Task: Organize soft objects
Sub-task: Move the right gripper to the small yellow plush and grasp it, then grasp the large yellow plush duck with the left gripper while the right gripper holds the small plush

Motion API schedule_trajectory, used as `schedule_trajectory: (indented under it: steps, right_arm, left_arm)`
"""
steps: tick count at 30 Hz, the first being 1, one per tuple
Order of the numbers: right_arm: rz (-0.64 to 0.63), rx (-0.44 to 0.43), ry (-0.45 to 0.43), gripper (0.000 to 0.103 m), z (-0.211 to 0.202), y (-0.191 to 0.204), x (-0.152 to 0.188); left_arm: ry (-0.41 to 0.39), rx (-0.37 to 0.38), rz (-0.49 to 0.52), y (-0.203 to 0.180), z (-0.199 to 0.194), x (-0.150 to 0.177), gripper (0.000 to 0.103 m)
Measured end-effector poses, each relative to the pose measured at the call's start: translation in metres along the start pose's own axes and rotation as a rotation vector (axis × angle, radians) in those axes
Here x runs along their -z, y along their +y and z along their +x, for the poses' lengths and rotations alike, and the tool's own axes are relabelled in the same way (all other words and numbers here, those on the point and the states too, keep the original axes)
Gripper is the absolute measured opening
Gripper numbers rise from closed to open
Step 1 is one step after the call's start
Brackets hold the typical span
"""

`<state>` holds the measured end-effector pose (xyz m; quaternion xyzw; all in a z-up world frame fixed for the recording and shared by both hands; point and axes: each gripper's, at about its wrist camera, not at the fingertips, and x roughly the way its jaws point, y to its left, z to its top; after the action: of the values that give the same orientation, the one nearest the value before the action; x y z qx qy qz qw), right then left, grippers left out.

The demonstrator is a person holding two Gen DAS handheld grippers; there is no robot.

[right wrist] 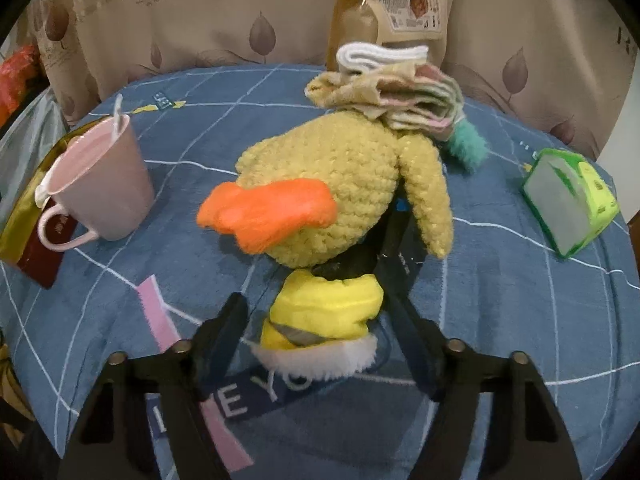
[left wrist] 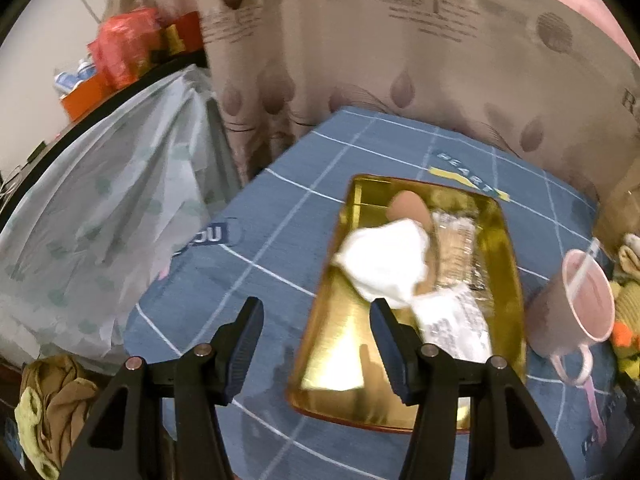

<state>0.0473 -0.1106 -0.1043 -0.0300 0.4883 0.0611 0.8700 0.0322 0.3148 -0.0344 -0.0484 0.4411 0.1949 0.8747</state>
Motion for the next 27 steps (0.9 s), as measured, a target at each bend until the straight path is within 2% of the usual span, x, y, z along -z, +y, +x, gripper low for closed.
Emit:
schedule_trajectory:
  steps: [3,4,16,27]
  right_arm:
    - [0.005,0.001,0.004,0.057,0.005,-0.002,0.002]
    - [0.006,-0.011,0.005,0.044,0.005,-0.002,0.003]
    - [0.02,-0.068,0.009,0.041,-0.02,-0.021,0.029]
    - [0.095,-0.019,-0.002,0.04,-0.038,-0.062,0.054]
  left_arm:
    - [-0.001,0.029,0.031,-0.017,-0.004,0.0,0.057]
    - [-0.003,0.04,0.043,-0.024,-0.006,0.0,0.057]
    - [-0.035,0.179,0.203,-0.107,-0.035,0.004,0.057]
    - [-0.035,0.315,0.346,-0.18,-0.056,0.015,0.057]
